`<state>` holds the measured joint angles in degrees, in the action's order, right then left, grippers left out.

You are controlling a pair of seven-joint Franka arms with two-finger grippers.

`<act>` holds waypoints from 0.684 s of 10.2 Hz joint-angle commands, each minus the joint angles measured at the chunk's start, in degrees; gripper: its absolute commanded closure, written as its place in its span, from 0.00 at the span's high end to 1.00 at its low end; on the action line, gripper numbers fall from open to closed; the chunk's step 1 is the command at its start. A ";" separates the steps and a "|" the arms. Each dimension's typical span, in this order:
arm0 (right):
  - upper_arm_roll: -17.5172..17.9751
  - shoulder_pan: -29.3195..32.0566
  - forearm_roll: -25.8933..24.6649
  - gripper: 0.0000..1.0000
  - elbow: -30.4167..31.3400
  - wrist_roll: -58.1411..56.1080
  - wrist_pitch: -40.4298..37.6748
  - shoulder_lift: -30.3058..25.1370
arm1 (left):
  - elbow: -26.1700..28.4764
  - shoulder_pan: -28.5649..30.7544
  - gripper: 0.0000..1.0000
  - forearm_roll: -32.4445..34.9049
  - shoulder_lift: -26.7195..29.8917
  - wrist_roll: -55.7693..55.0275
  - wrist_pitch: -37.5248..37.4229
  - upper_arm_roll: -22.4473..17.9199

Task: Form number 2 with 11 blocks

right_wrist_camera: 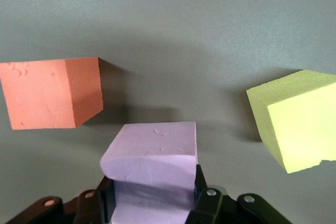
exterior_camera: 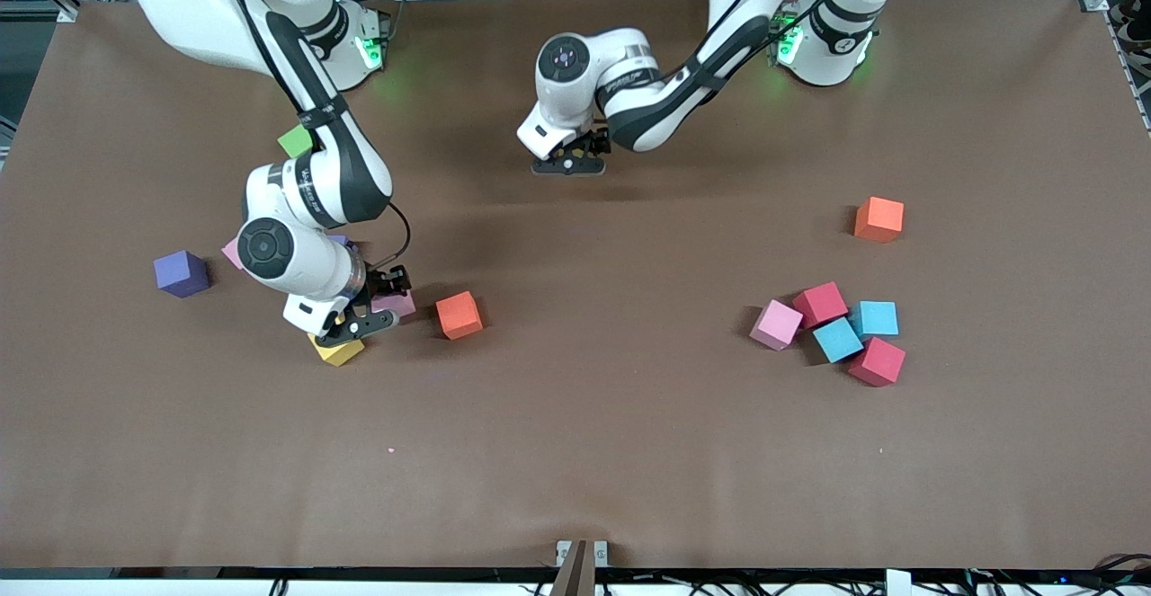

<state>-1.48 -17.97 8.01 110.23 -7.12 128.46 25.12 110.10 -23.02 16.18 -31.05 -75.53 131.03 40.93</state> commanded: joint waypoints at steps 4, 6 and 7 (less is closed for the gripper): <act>0.42 -0.05 0.78 0.20 2.00 -17.10 -6.64 -7.09 | -0.66 14.55 1.00 -3.44 16.81 -13.17 -14.29 3.45; 0.51 -4.42 0.70 0.20 3.41 -24.67 -7.26 -9.90 | -5.49 19.40 1.00 -4.83 14.45 -5.03 -20.09 -1.95; 0.51 -7.93 0.35 0.20 3.68 -26.70 -7.61 -11.30 | -6.47 19.42 1.00 -5.28 13.83 0.68 -20.29 -7.48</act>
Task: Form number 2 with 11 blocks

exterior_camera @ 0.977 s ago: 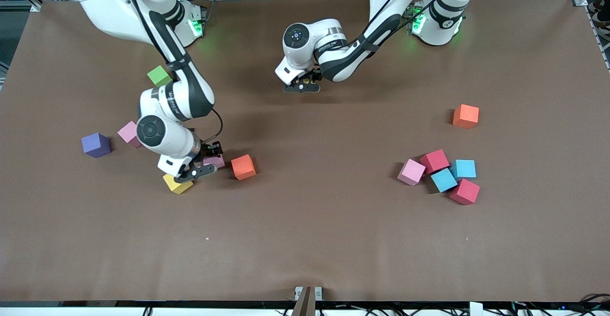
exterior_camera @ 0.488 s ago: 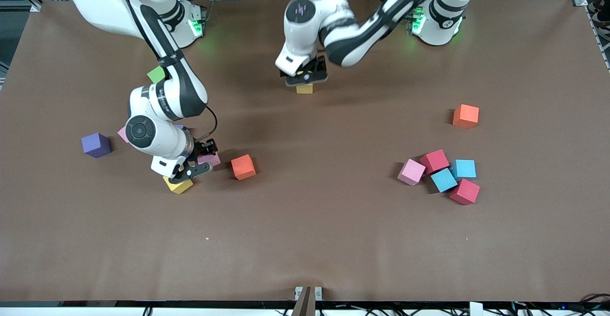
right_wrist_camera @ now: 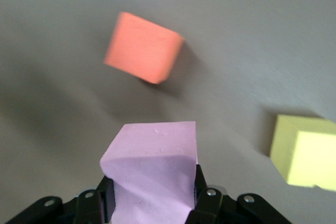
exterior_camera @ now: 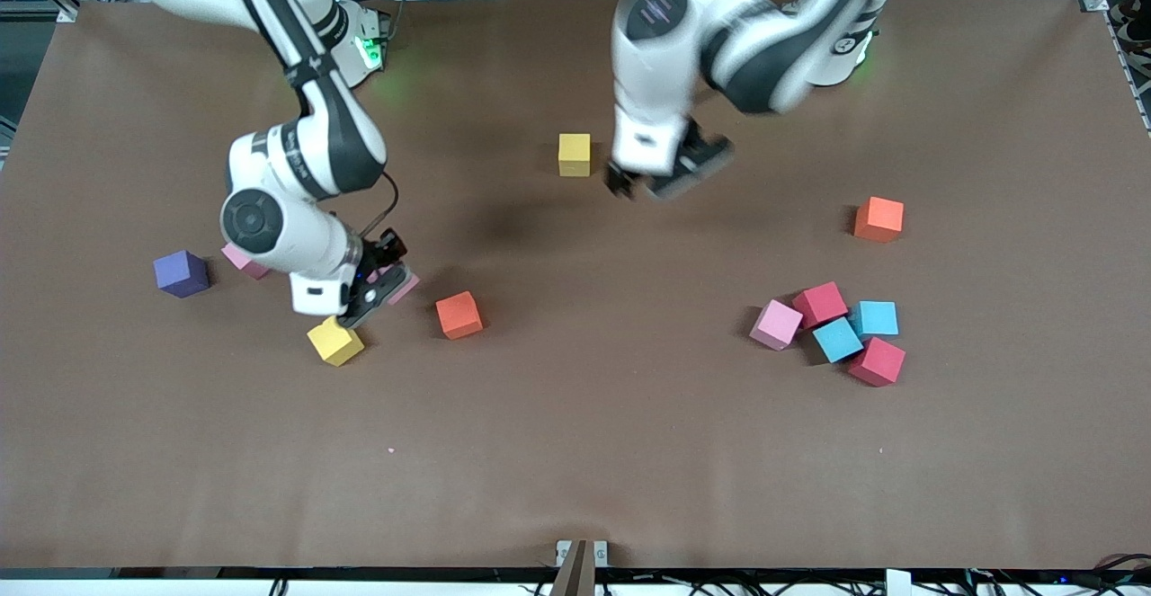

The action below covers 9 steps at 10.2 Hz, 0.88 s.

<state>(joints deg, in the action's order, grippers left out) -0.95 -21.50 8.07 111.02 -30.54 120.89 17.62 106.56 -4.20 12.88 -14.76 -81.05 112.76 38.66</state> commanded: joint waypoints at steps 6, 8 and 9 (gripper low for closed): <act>-0.02 -27.51 -6.49 0.20 7.26 -7.60 -0.14 -5.13 | -8.55 -5.99 1.00 -6.45 -11.33 9.50 3.86 -28.88; -0.02 -30.87 -6.40 0.21 13.39 -6.21 6.24 -5.66 | -9.00 -6.26 1.00 -6.81 -13.53 9.42 7.64 -30.05; 0.07 -32.45 -6.40 0.21 15.95 -3.58 9.94 -5.58 | -9.00 -6.35 1.00 -6.81 -14.15 9.42 8.87 -30.05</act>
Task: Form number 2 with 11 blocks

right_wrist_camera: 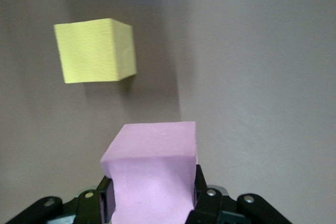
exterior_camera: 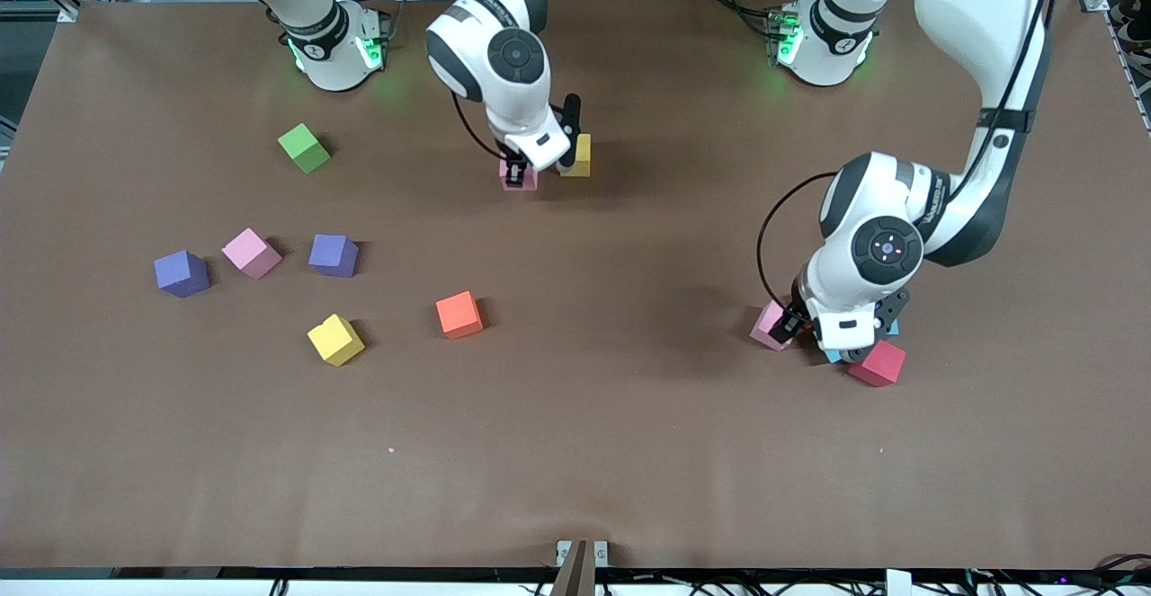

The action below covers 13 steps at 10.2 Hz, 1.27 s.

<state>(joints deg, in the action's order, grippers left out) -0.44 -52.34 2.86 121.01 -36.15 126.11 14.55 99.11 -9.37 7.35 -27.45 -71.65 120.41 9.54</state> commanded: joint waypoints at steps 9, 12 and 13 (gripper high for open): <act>-0.44 -8.48 -0.49 0.21 5.73 12.51 9.42 1.53 | -2.17 -1.18 1.00 -4.71 -7.35 -3.15 4.83 -2.16; -0.44 -8.48 -0.49 0.21 5.29 12.16 10.30 3.02 | -2.17 -1.18 1.00 -4.54 -9.28 -3.15 5.62 -2.16; -0.44 -8.57 -0.49 0.21 5.03 12.07 10.39 3.37 | -2.26 -1.18 1.00 -4.54 -9.81 -3.24 5.89 -2.16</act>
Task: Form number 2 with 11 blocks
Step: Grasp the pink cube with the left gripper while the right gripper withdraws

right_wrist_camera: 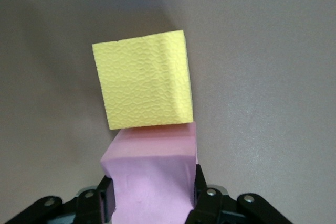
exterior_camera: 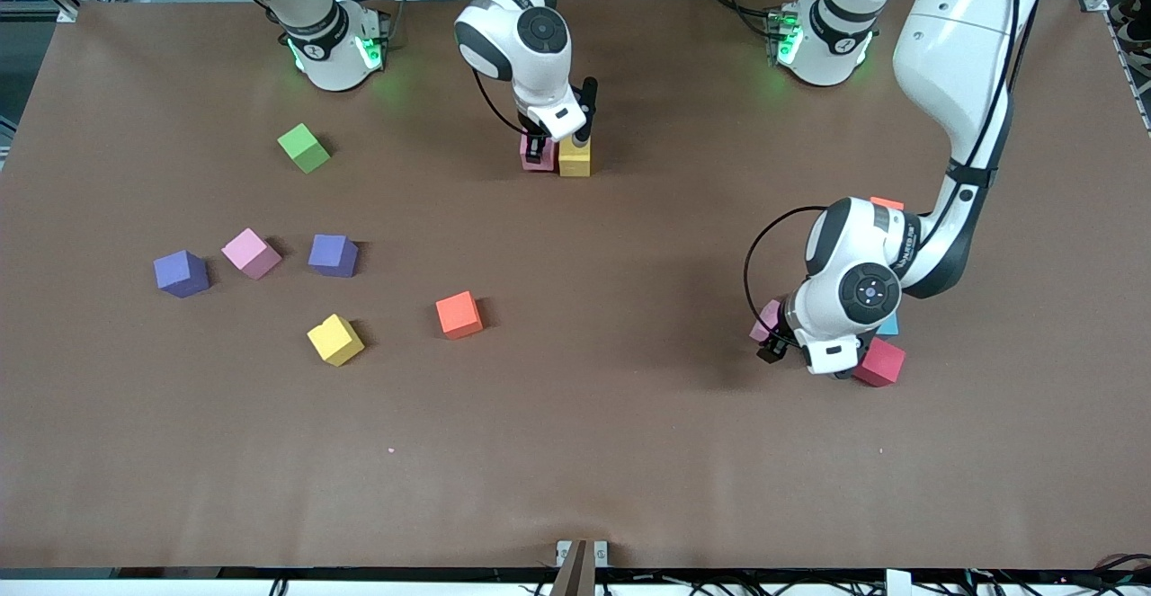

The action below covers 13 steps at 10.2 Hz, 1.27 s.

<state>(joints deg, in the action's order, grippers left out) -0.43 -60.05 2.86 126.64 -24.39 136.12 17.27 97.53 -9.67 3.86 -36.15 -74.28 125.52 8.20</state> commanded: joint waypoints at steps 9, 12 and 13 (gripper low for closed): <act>-0.45 -1.30 -0.66 0.22 -2.63 0.22 1.69 3.90 | -0.59 -1.05 0.26 -0.87 -0.86 -3.22 0.96 -0.55; -0.45 -1.65 -0.66 1.00 -2.63 0.39 2.13 4.26 | -0.68 -2.02 0.26 -1.13 1.60 -11.57 -1.84 1.54; -0.45 -1.57 -0.66 1.00 -2.71 0.39 2.05 4.26 | -0.59 -2.02 0.27 -1.31 3.00 -14.72 -4.29 2.43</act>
<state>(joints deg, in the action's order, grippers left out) -0.42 -60.76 2.86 124.88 -24.40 138.18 21.02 96.11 -11.31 3.81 -36.19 -85.50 124.51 9.95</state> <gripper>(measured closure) 0.326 0.370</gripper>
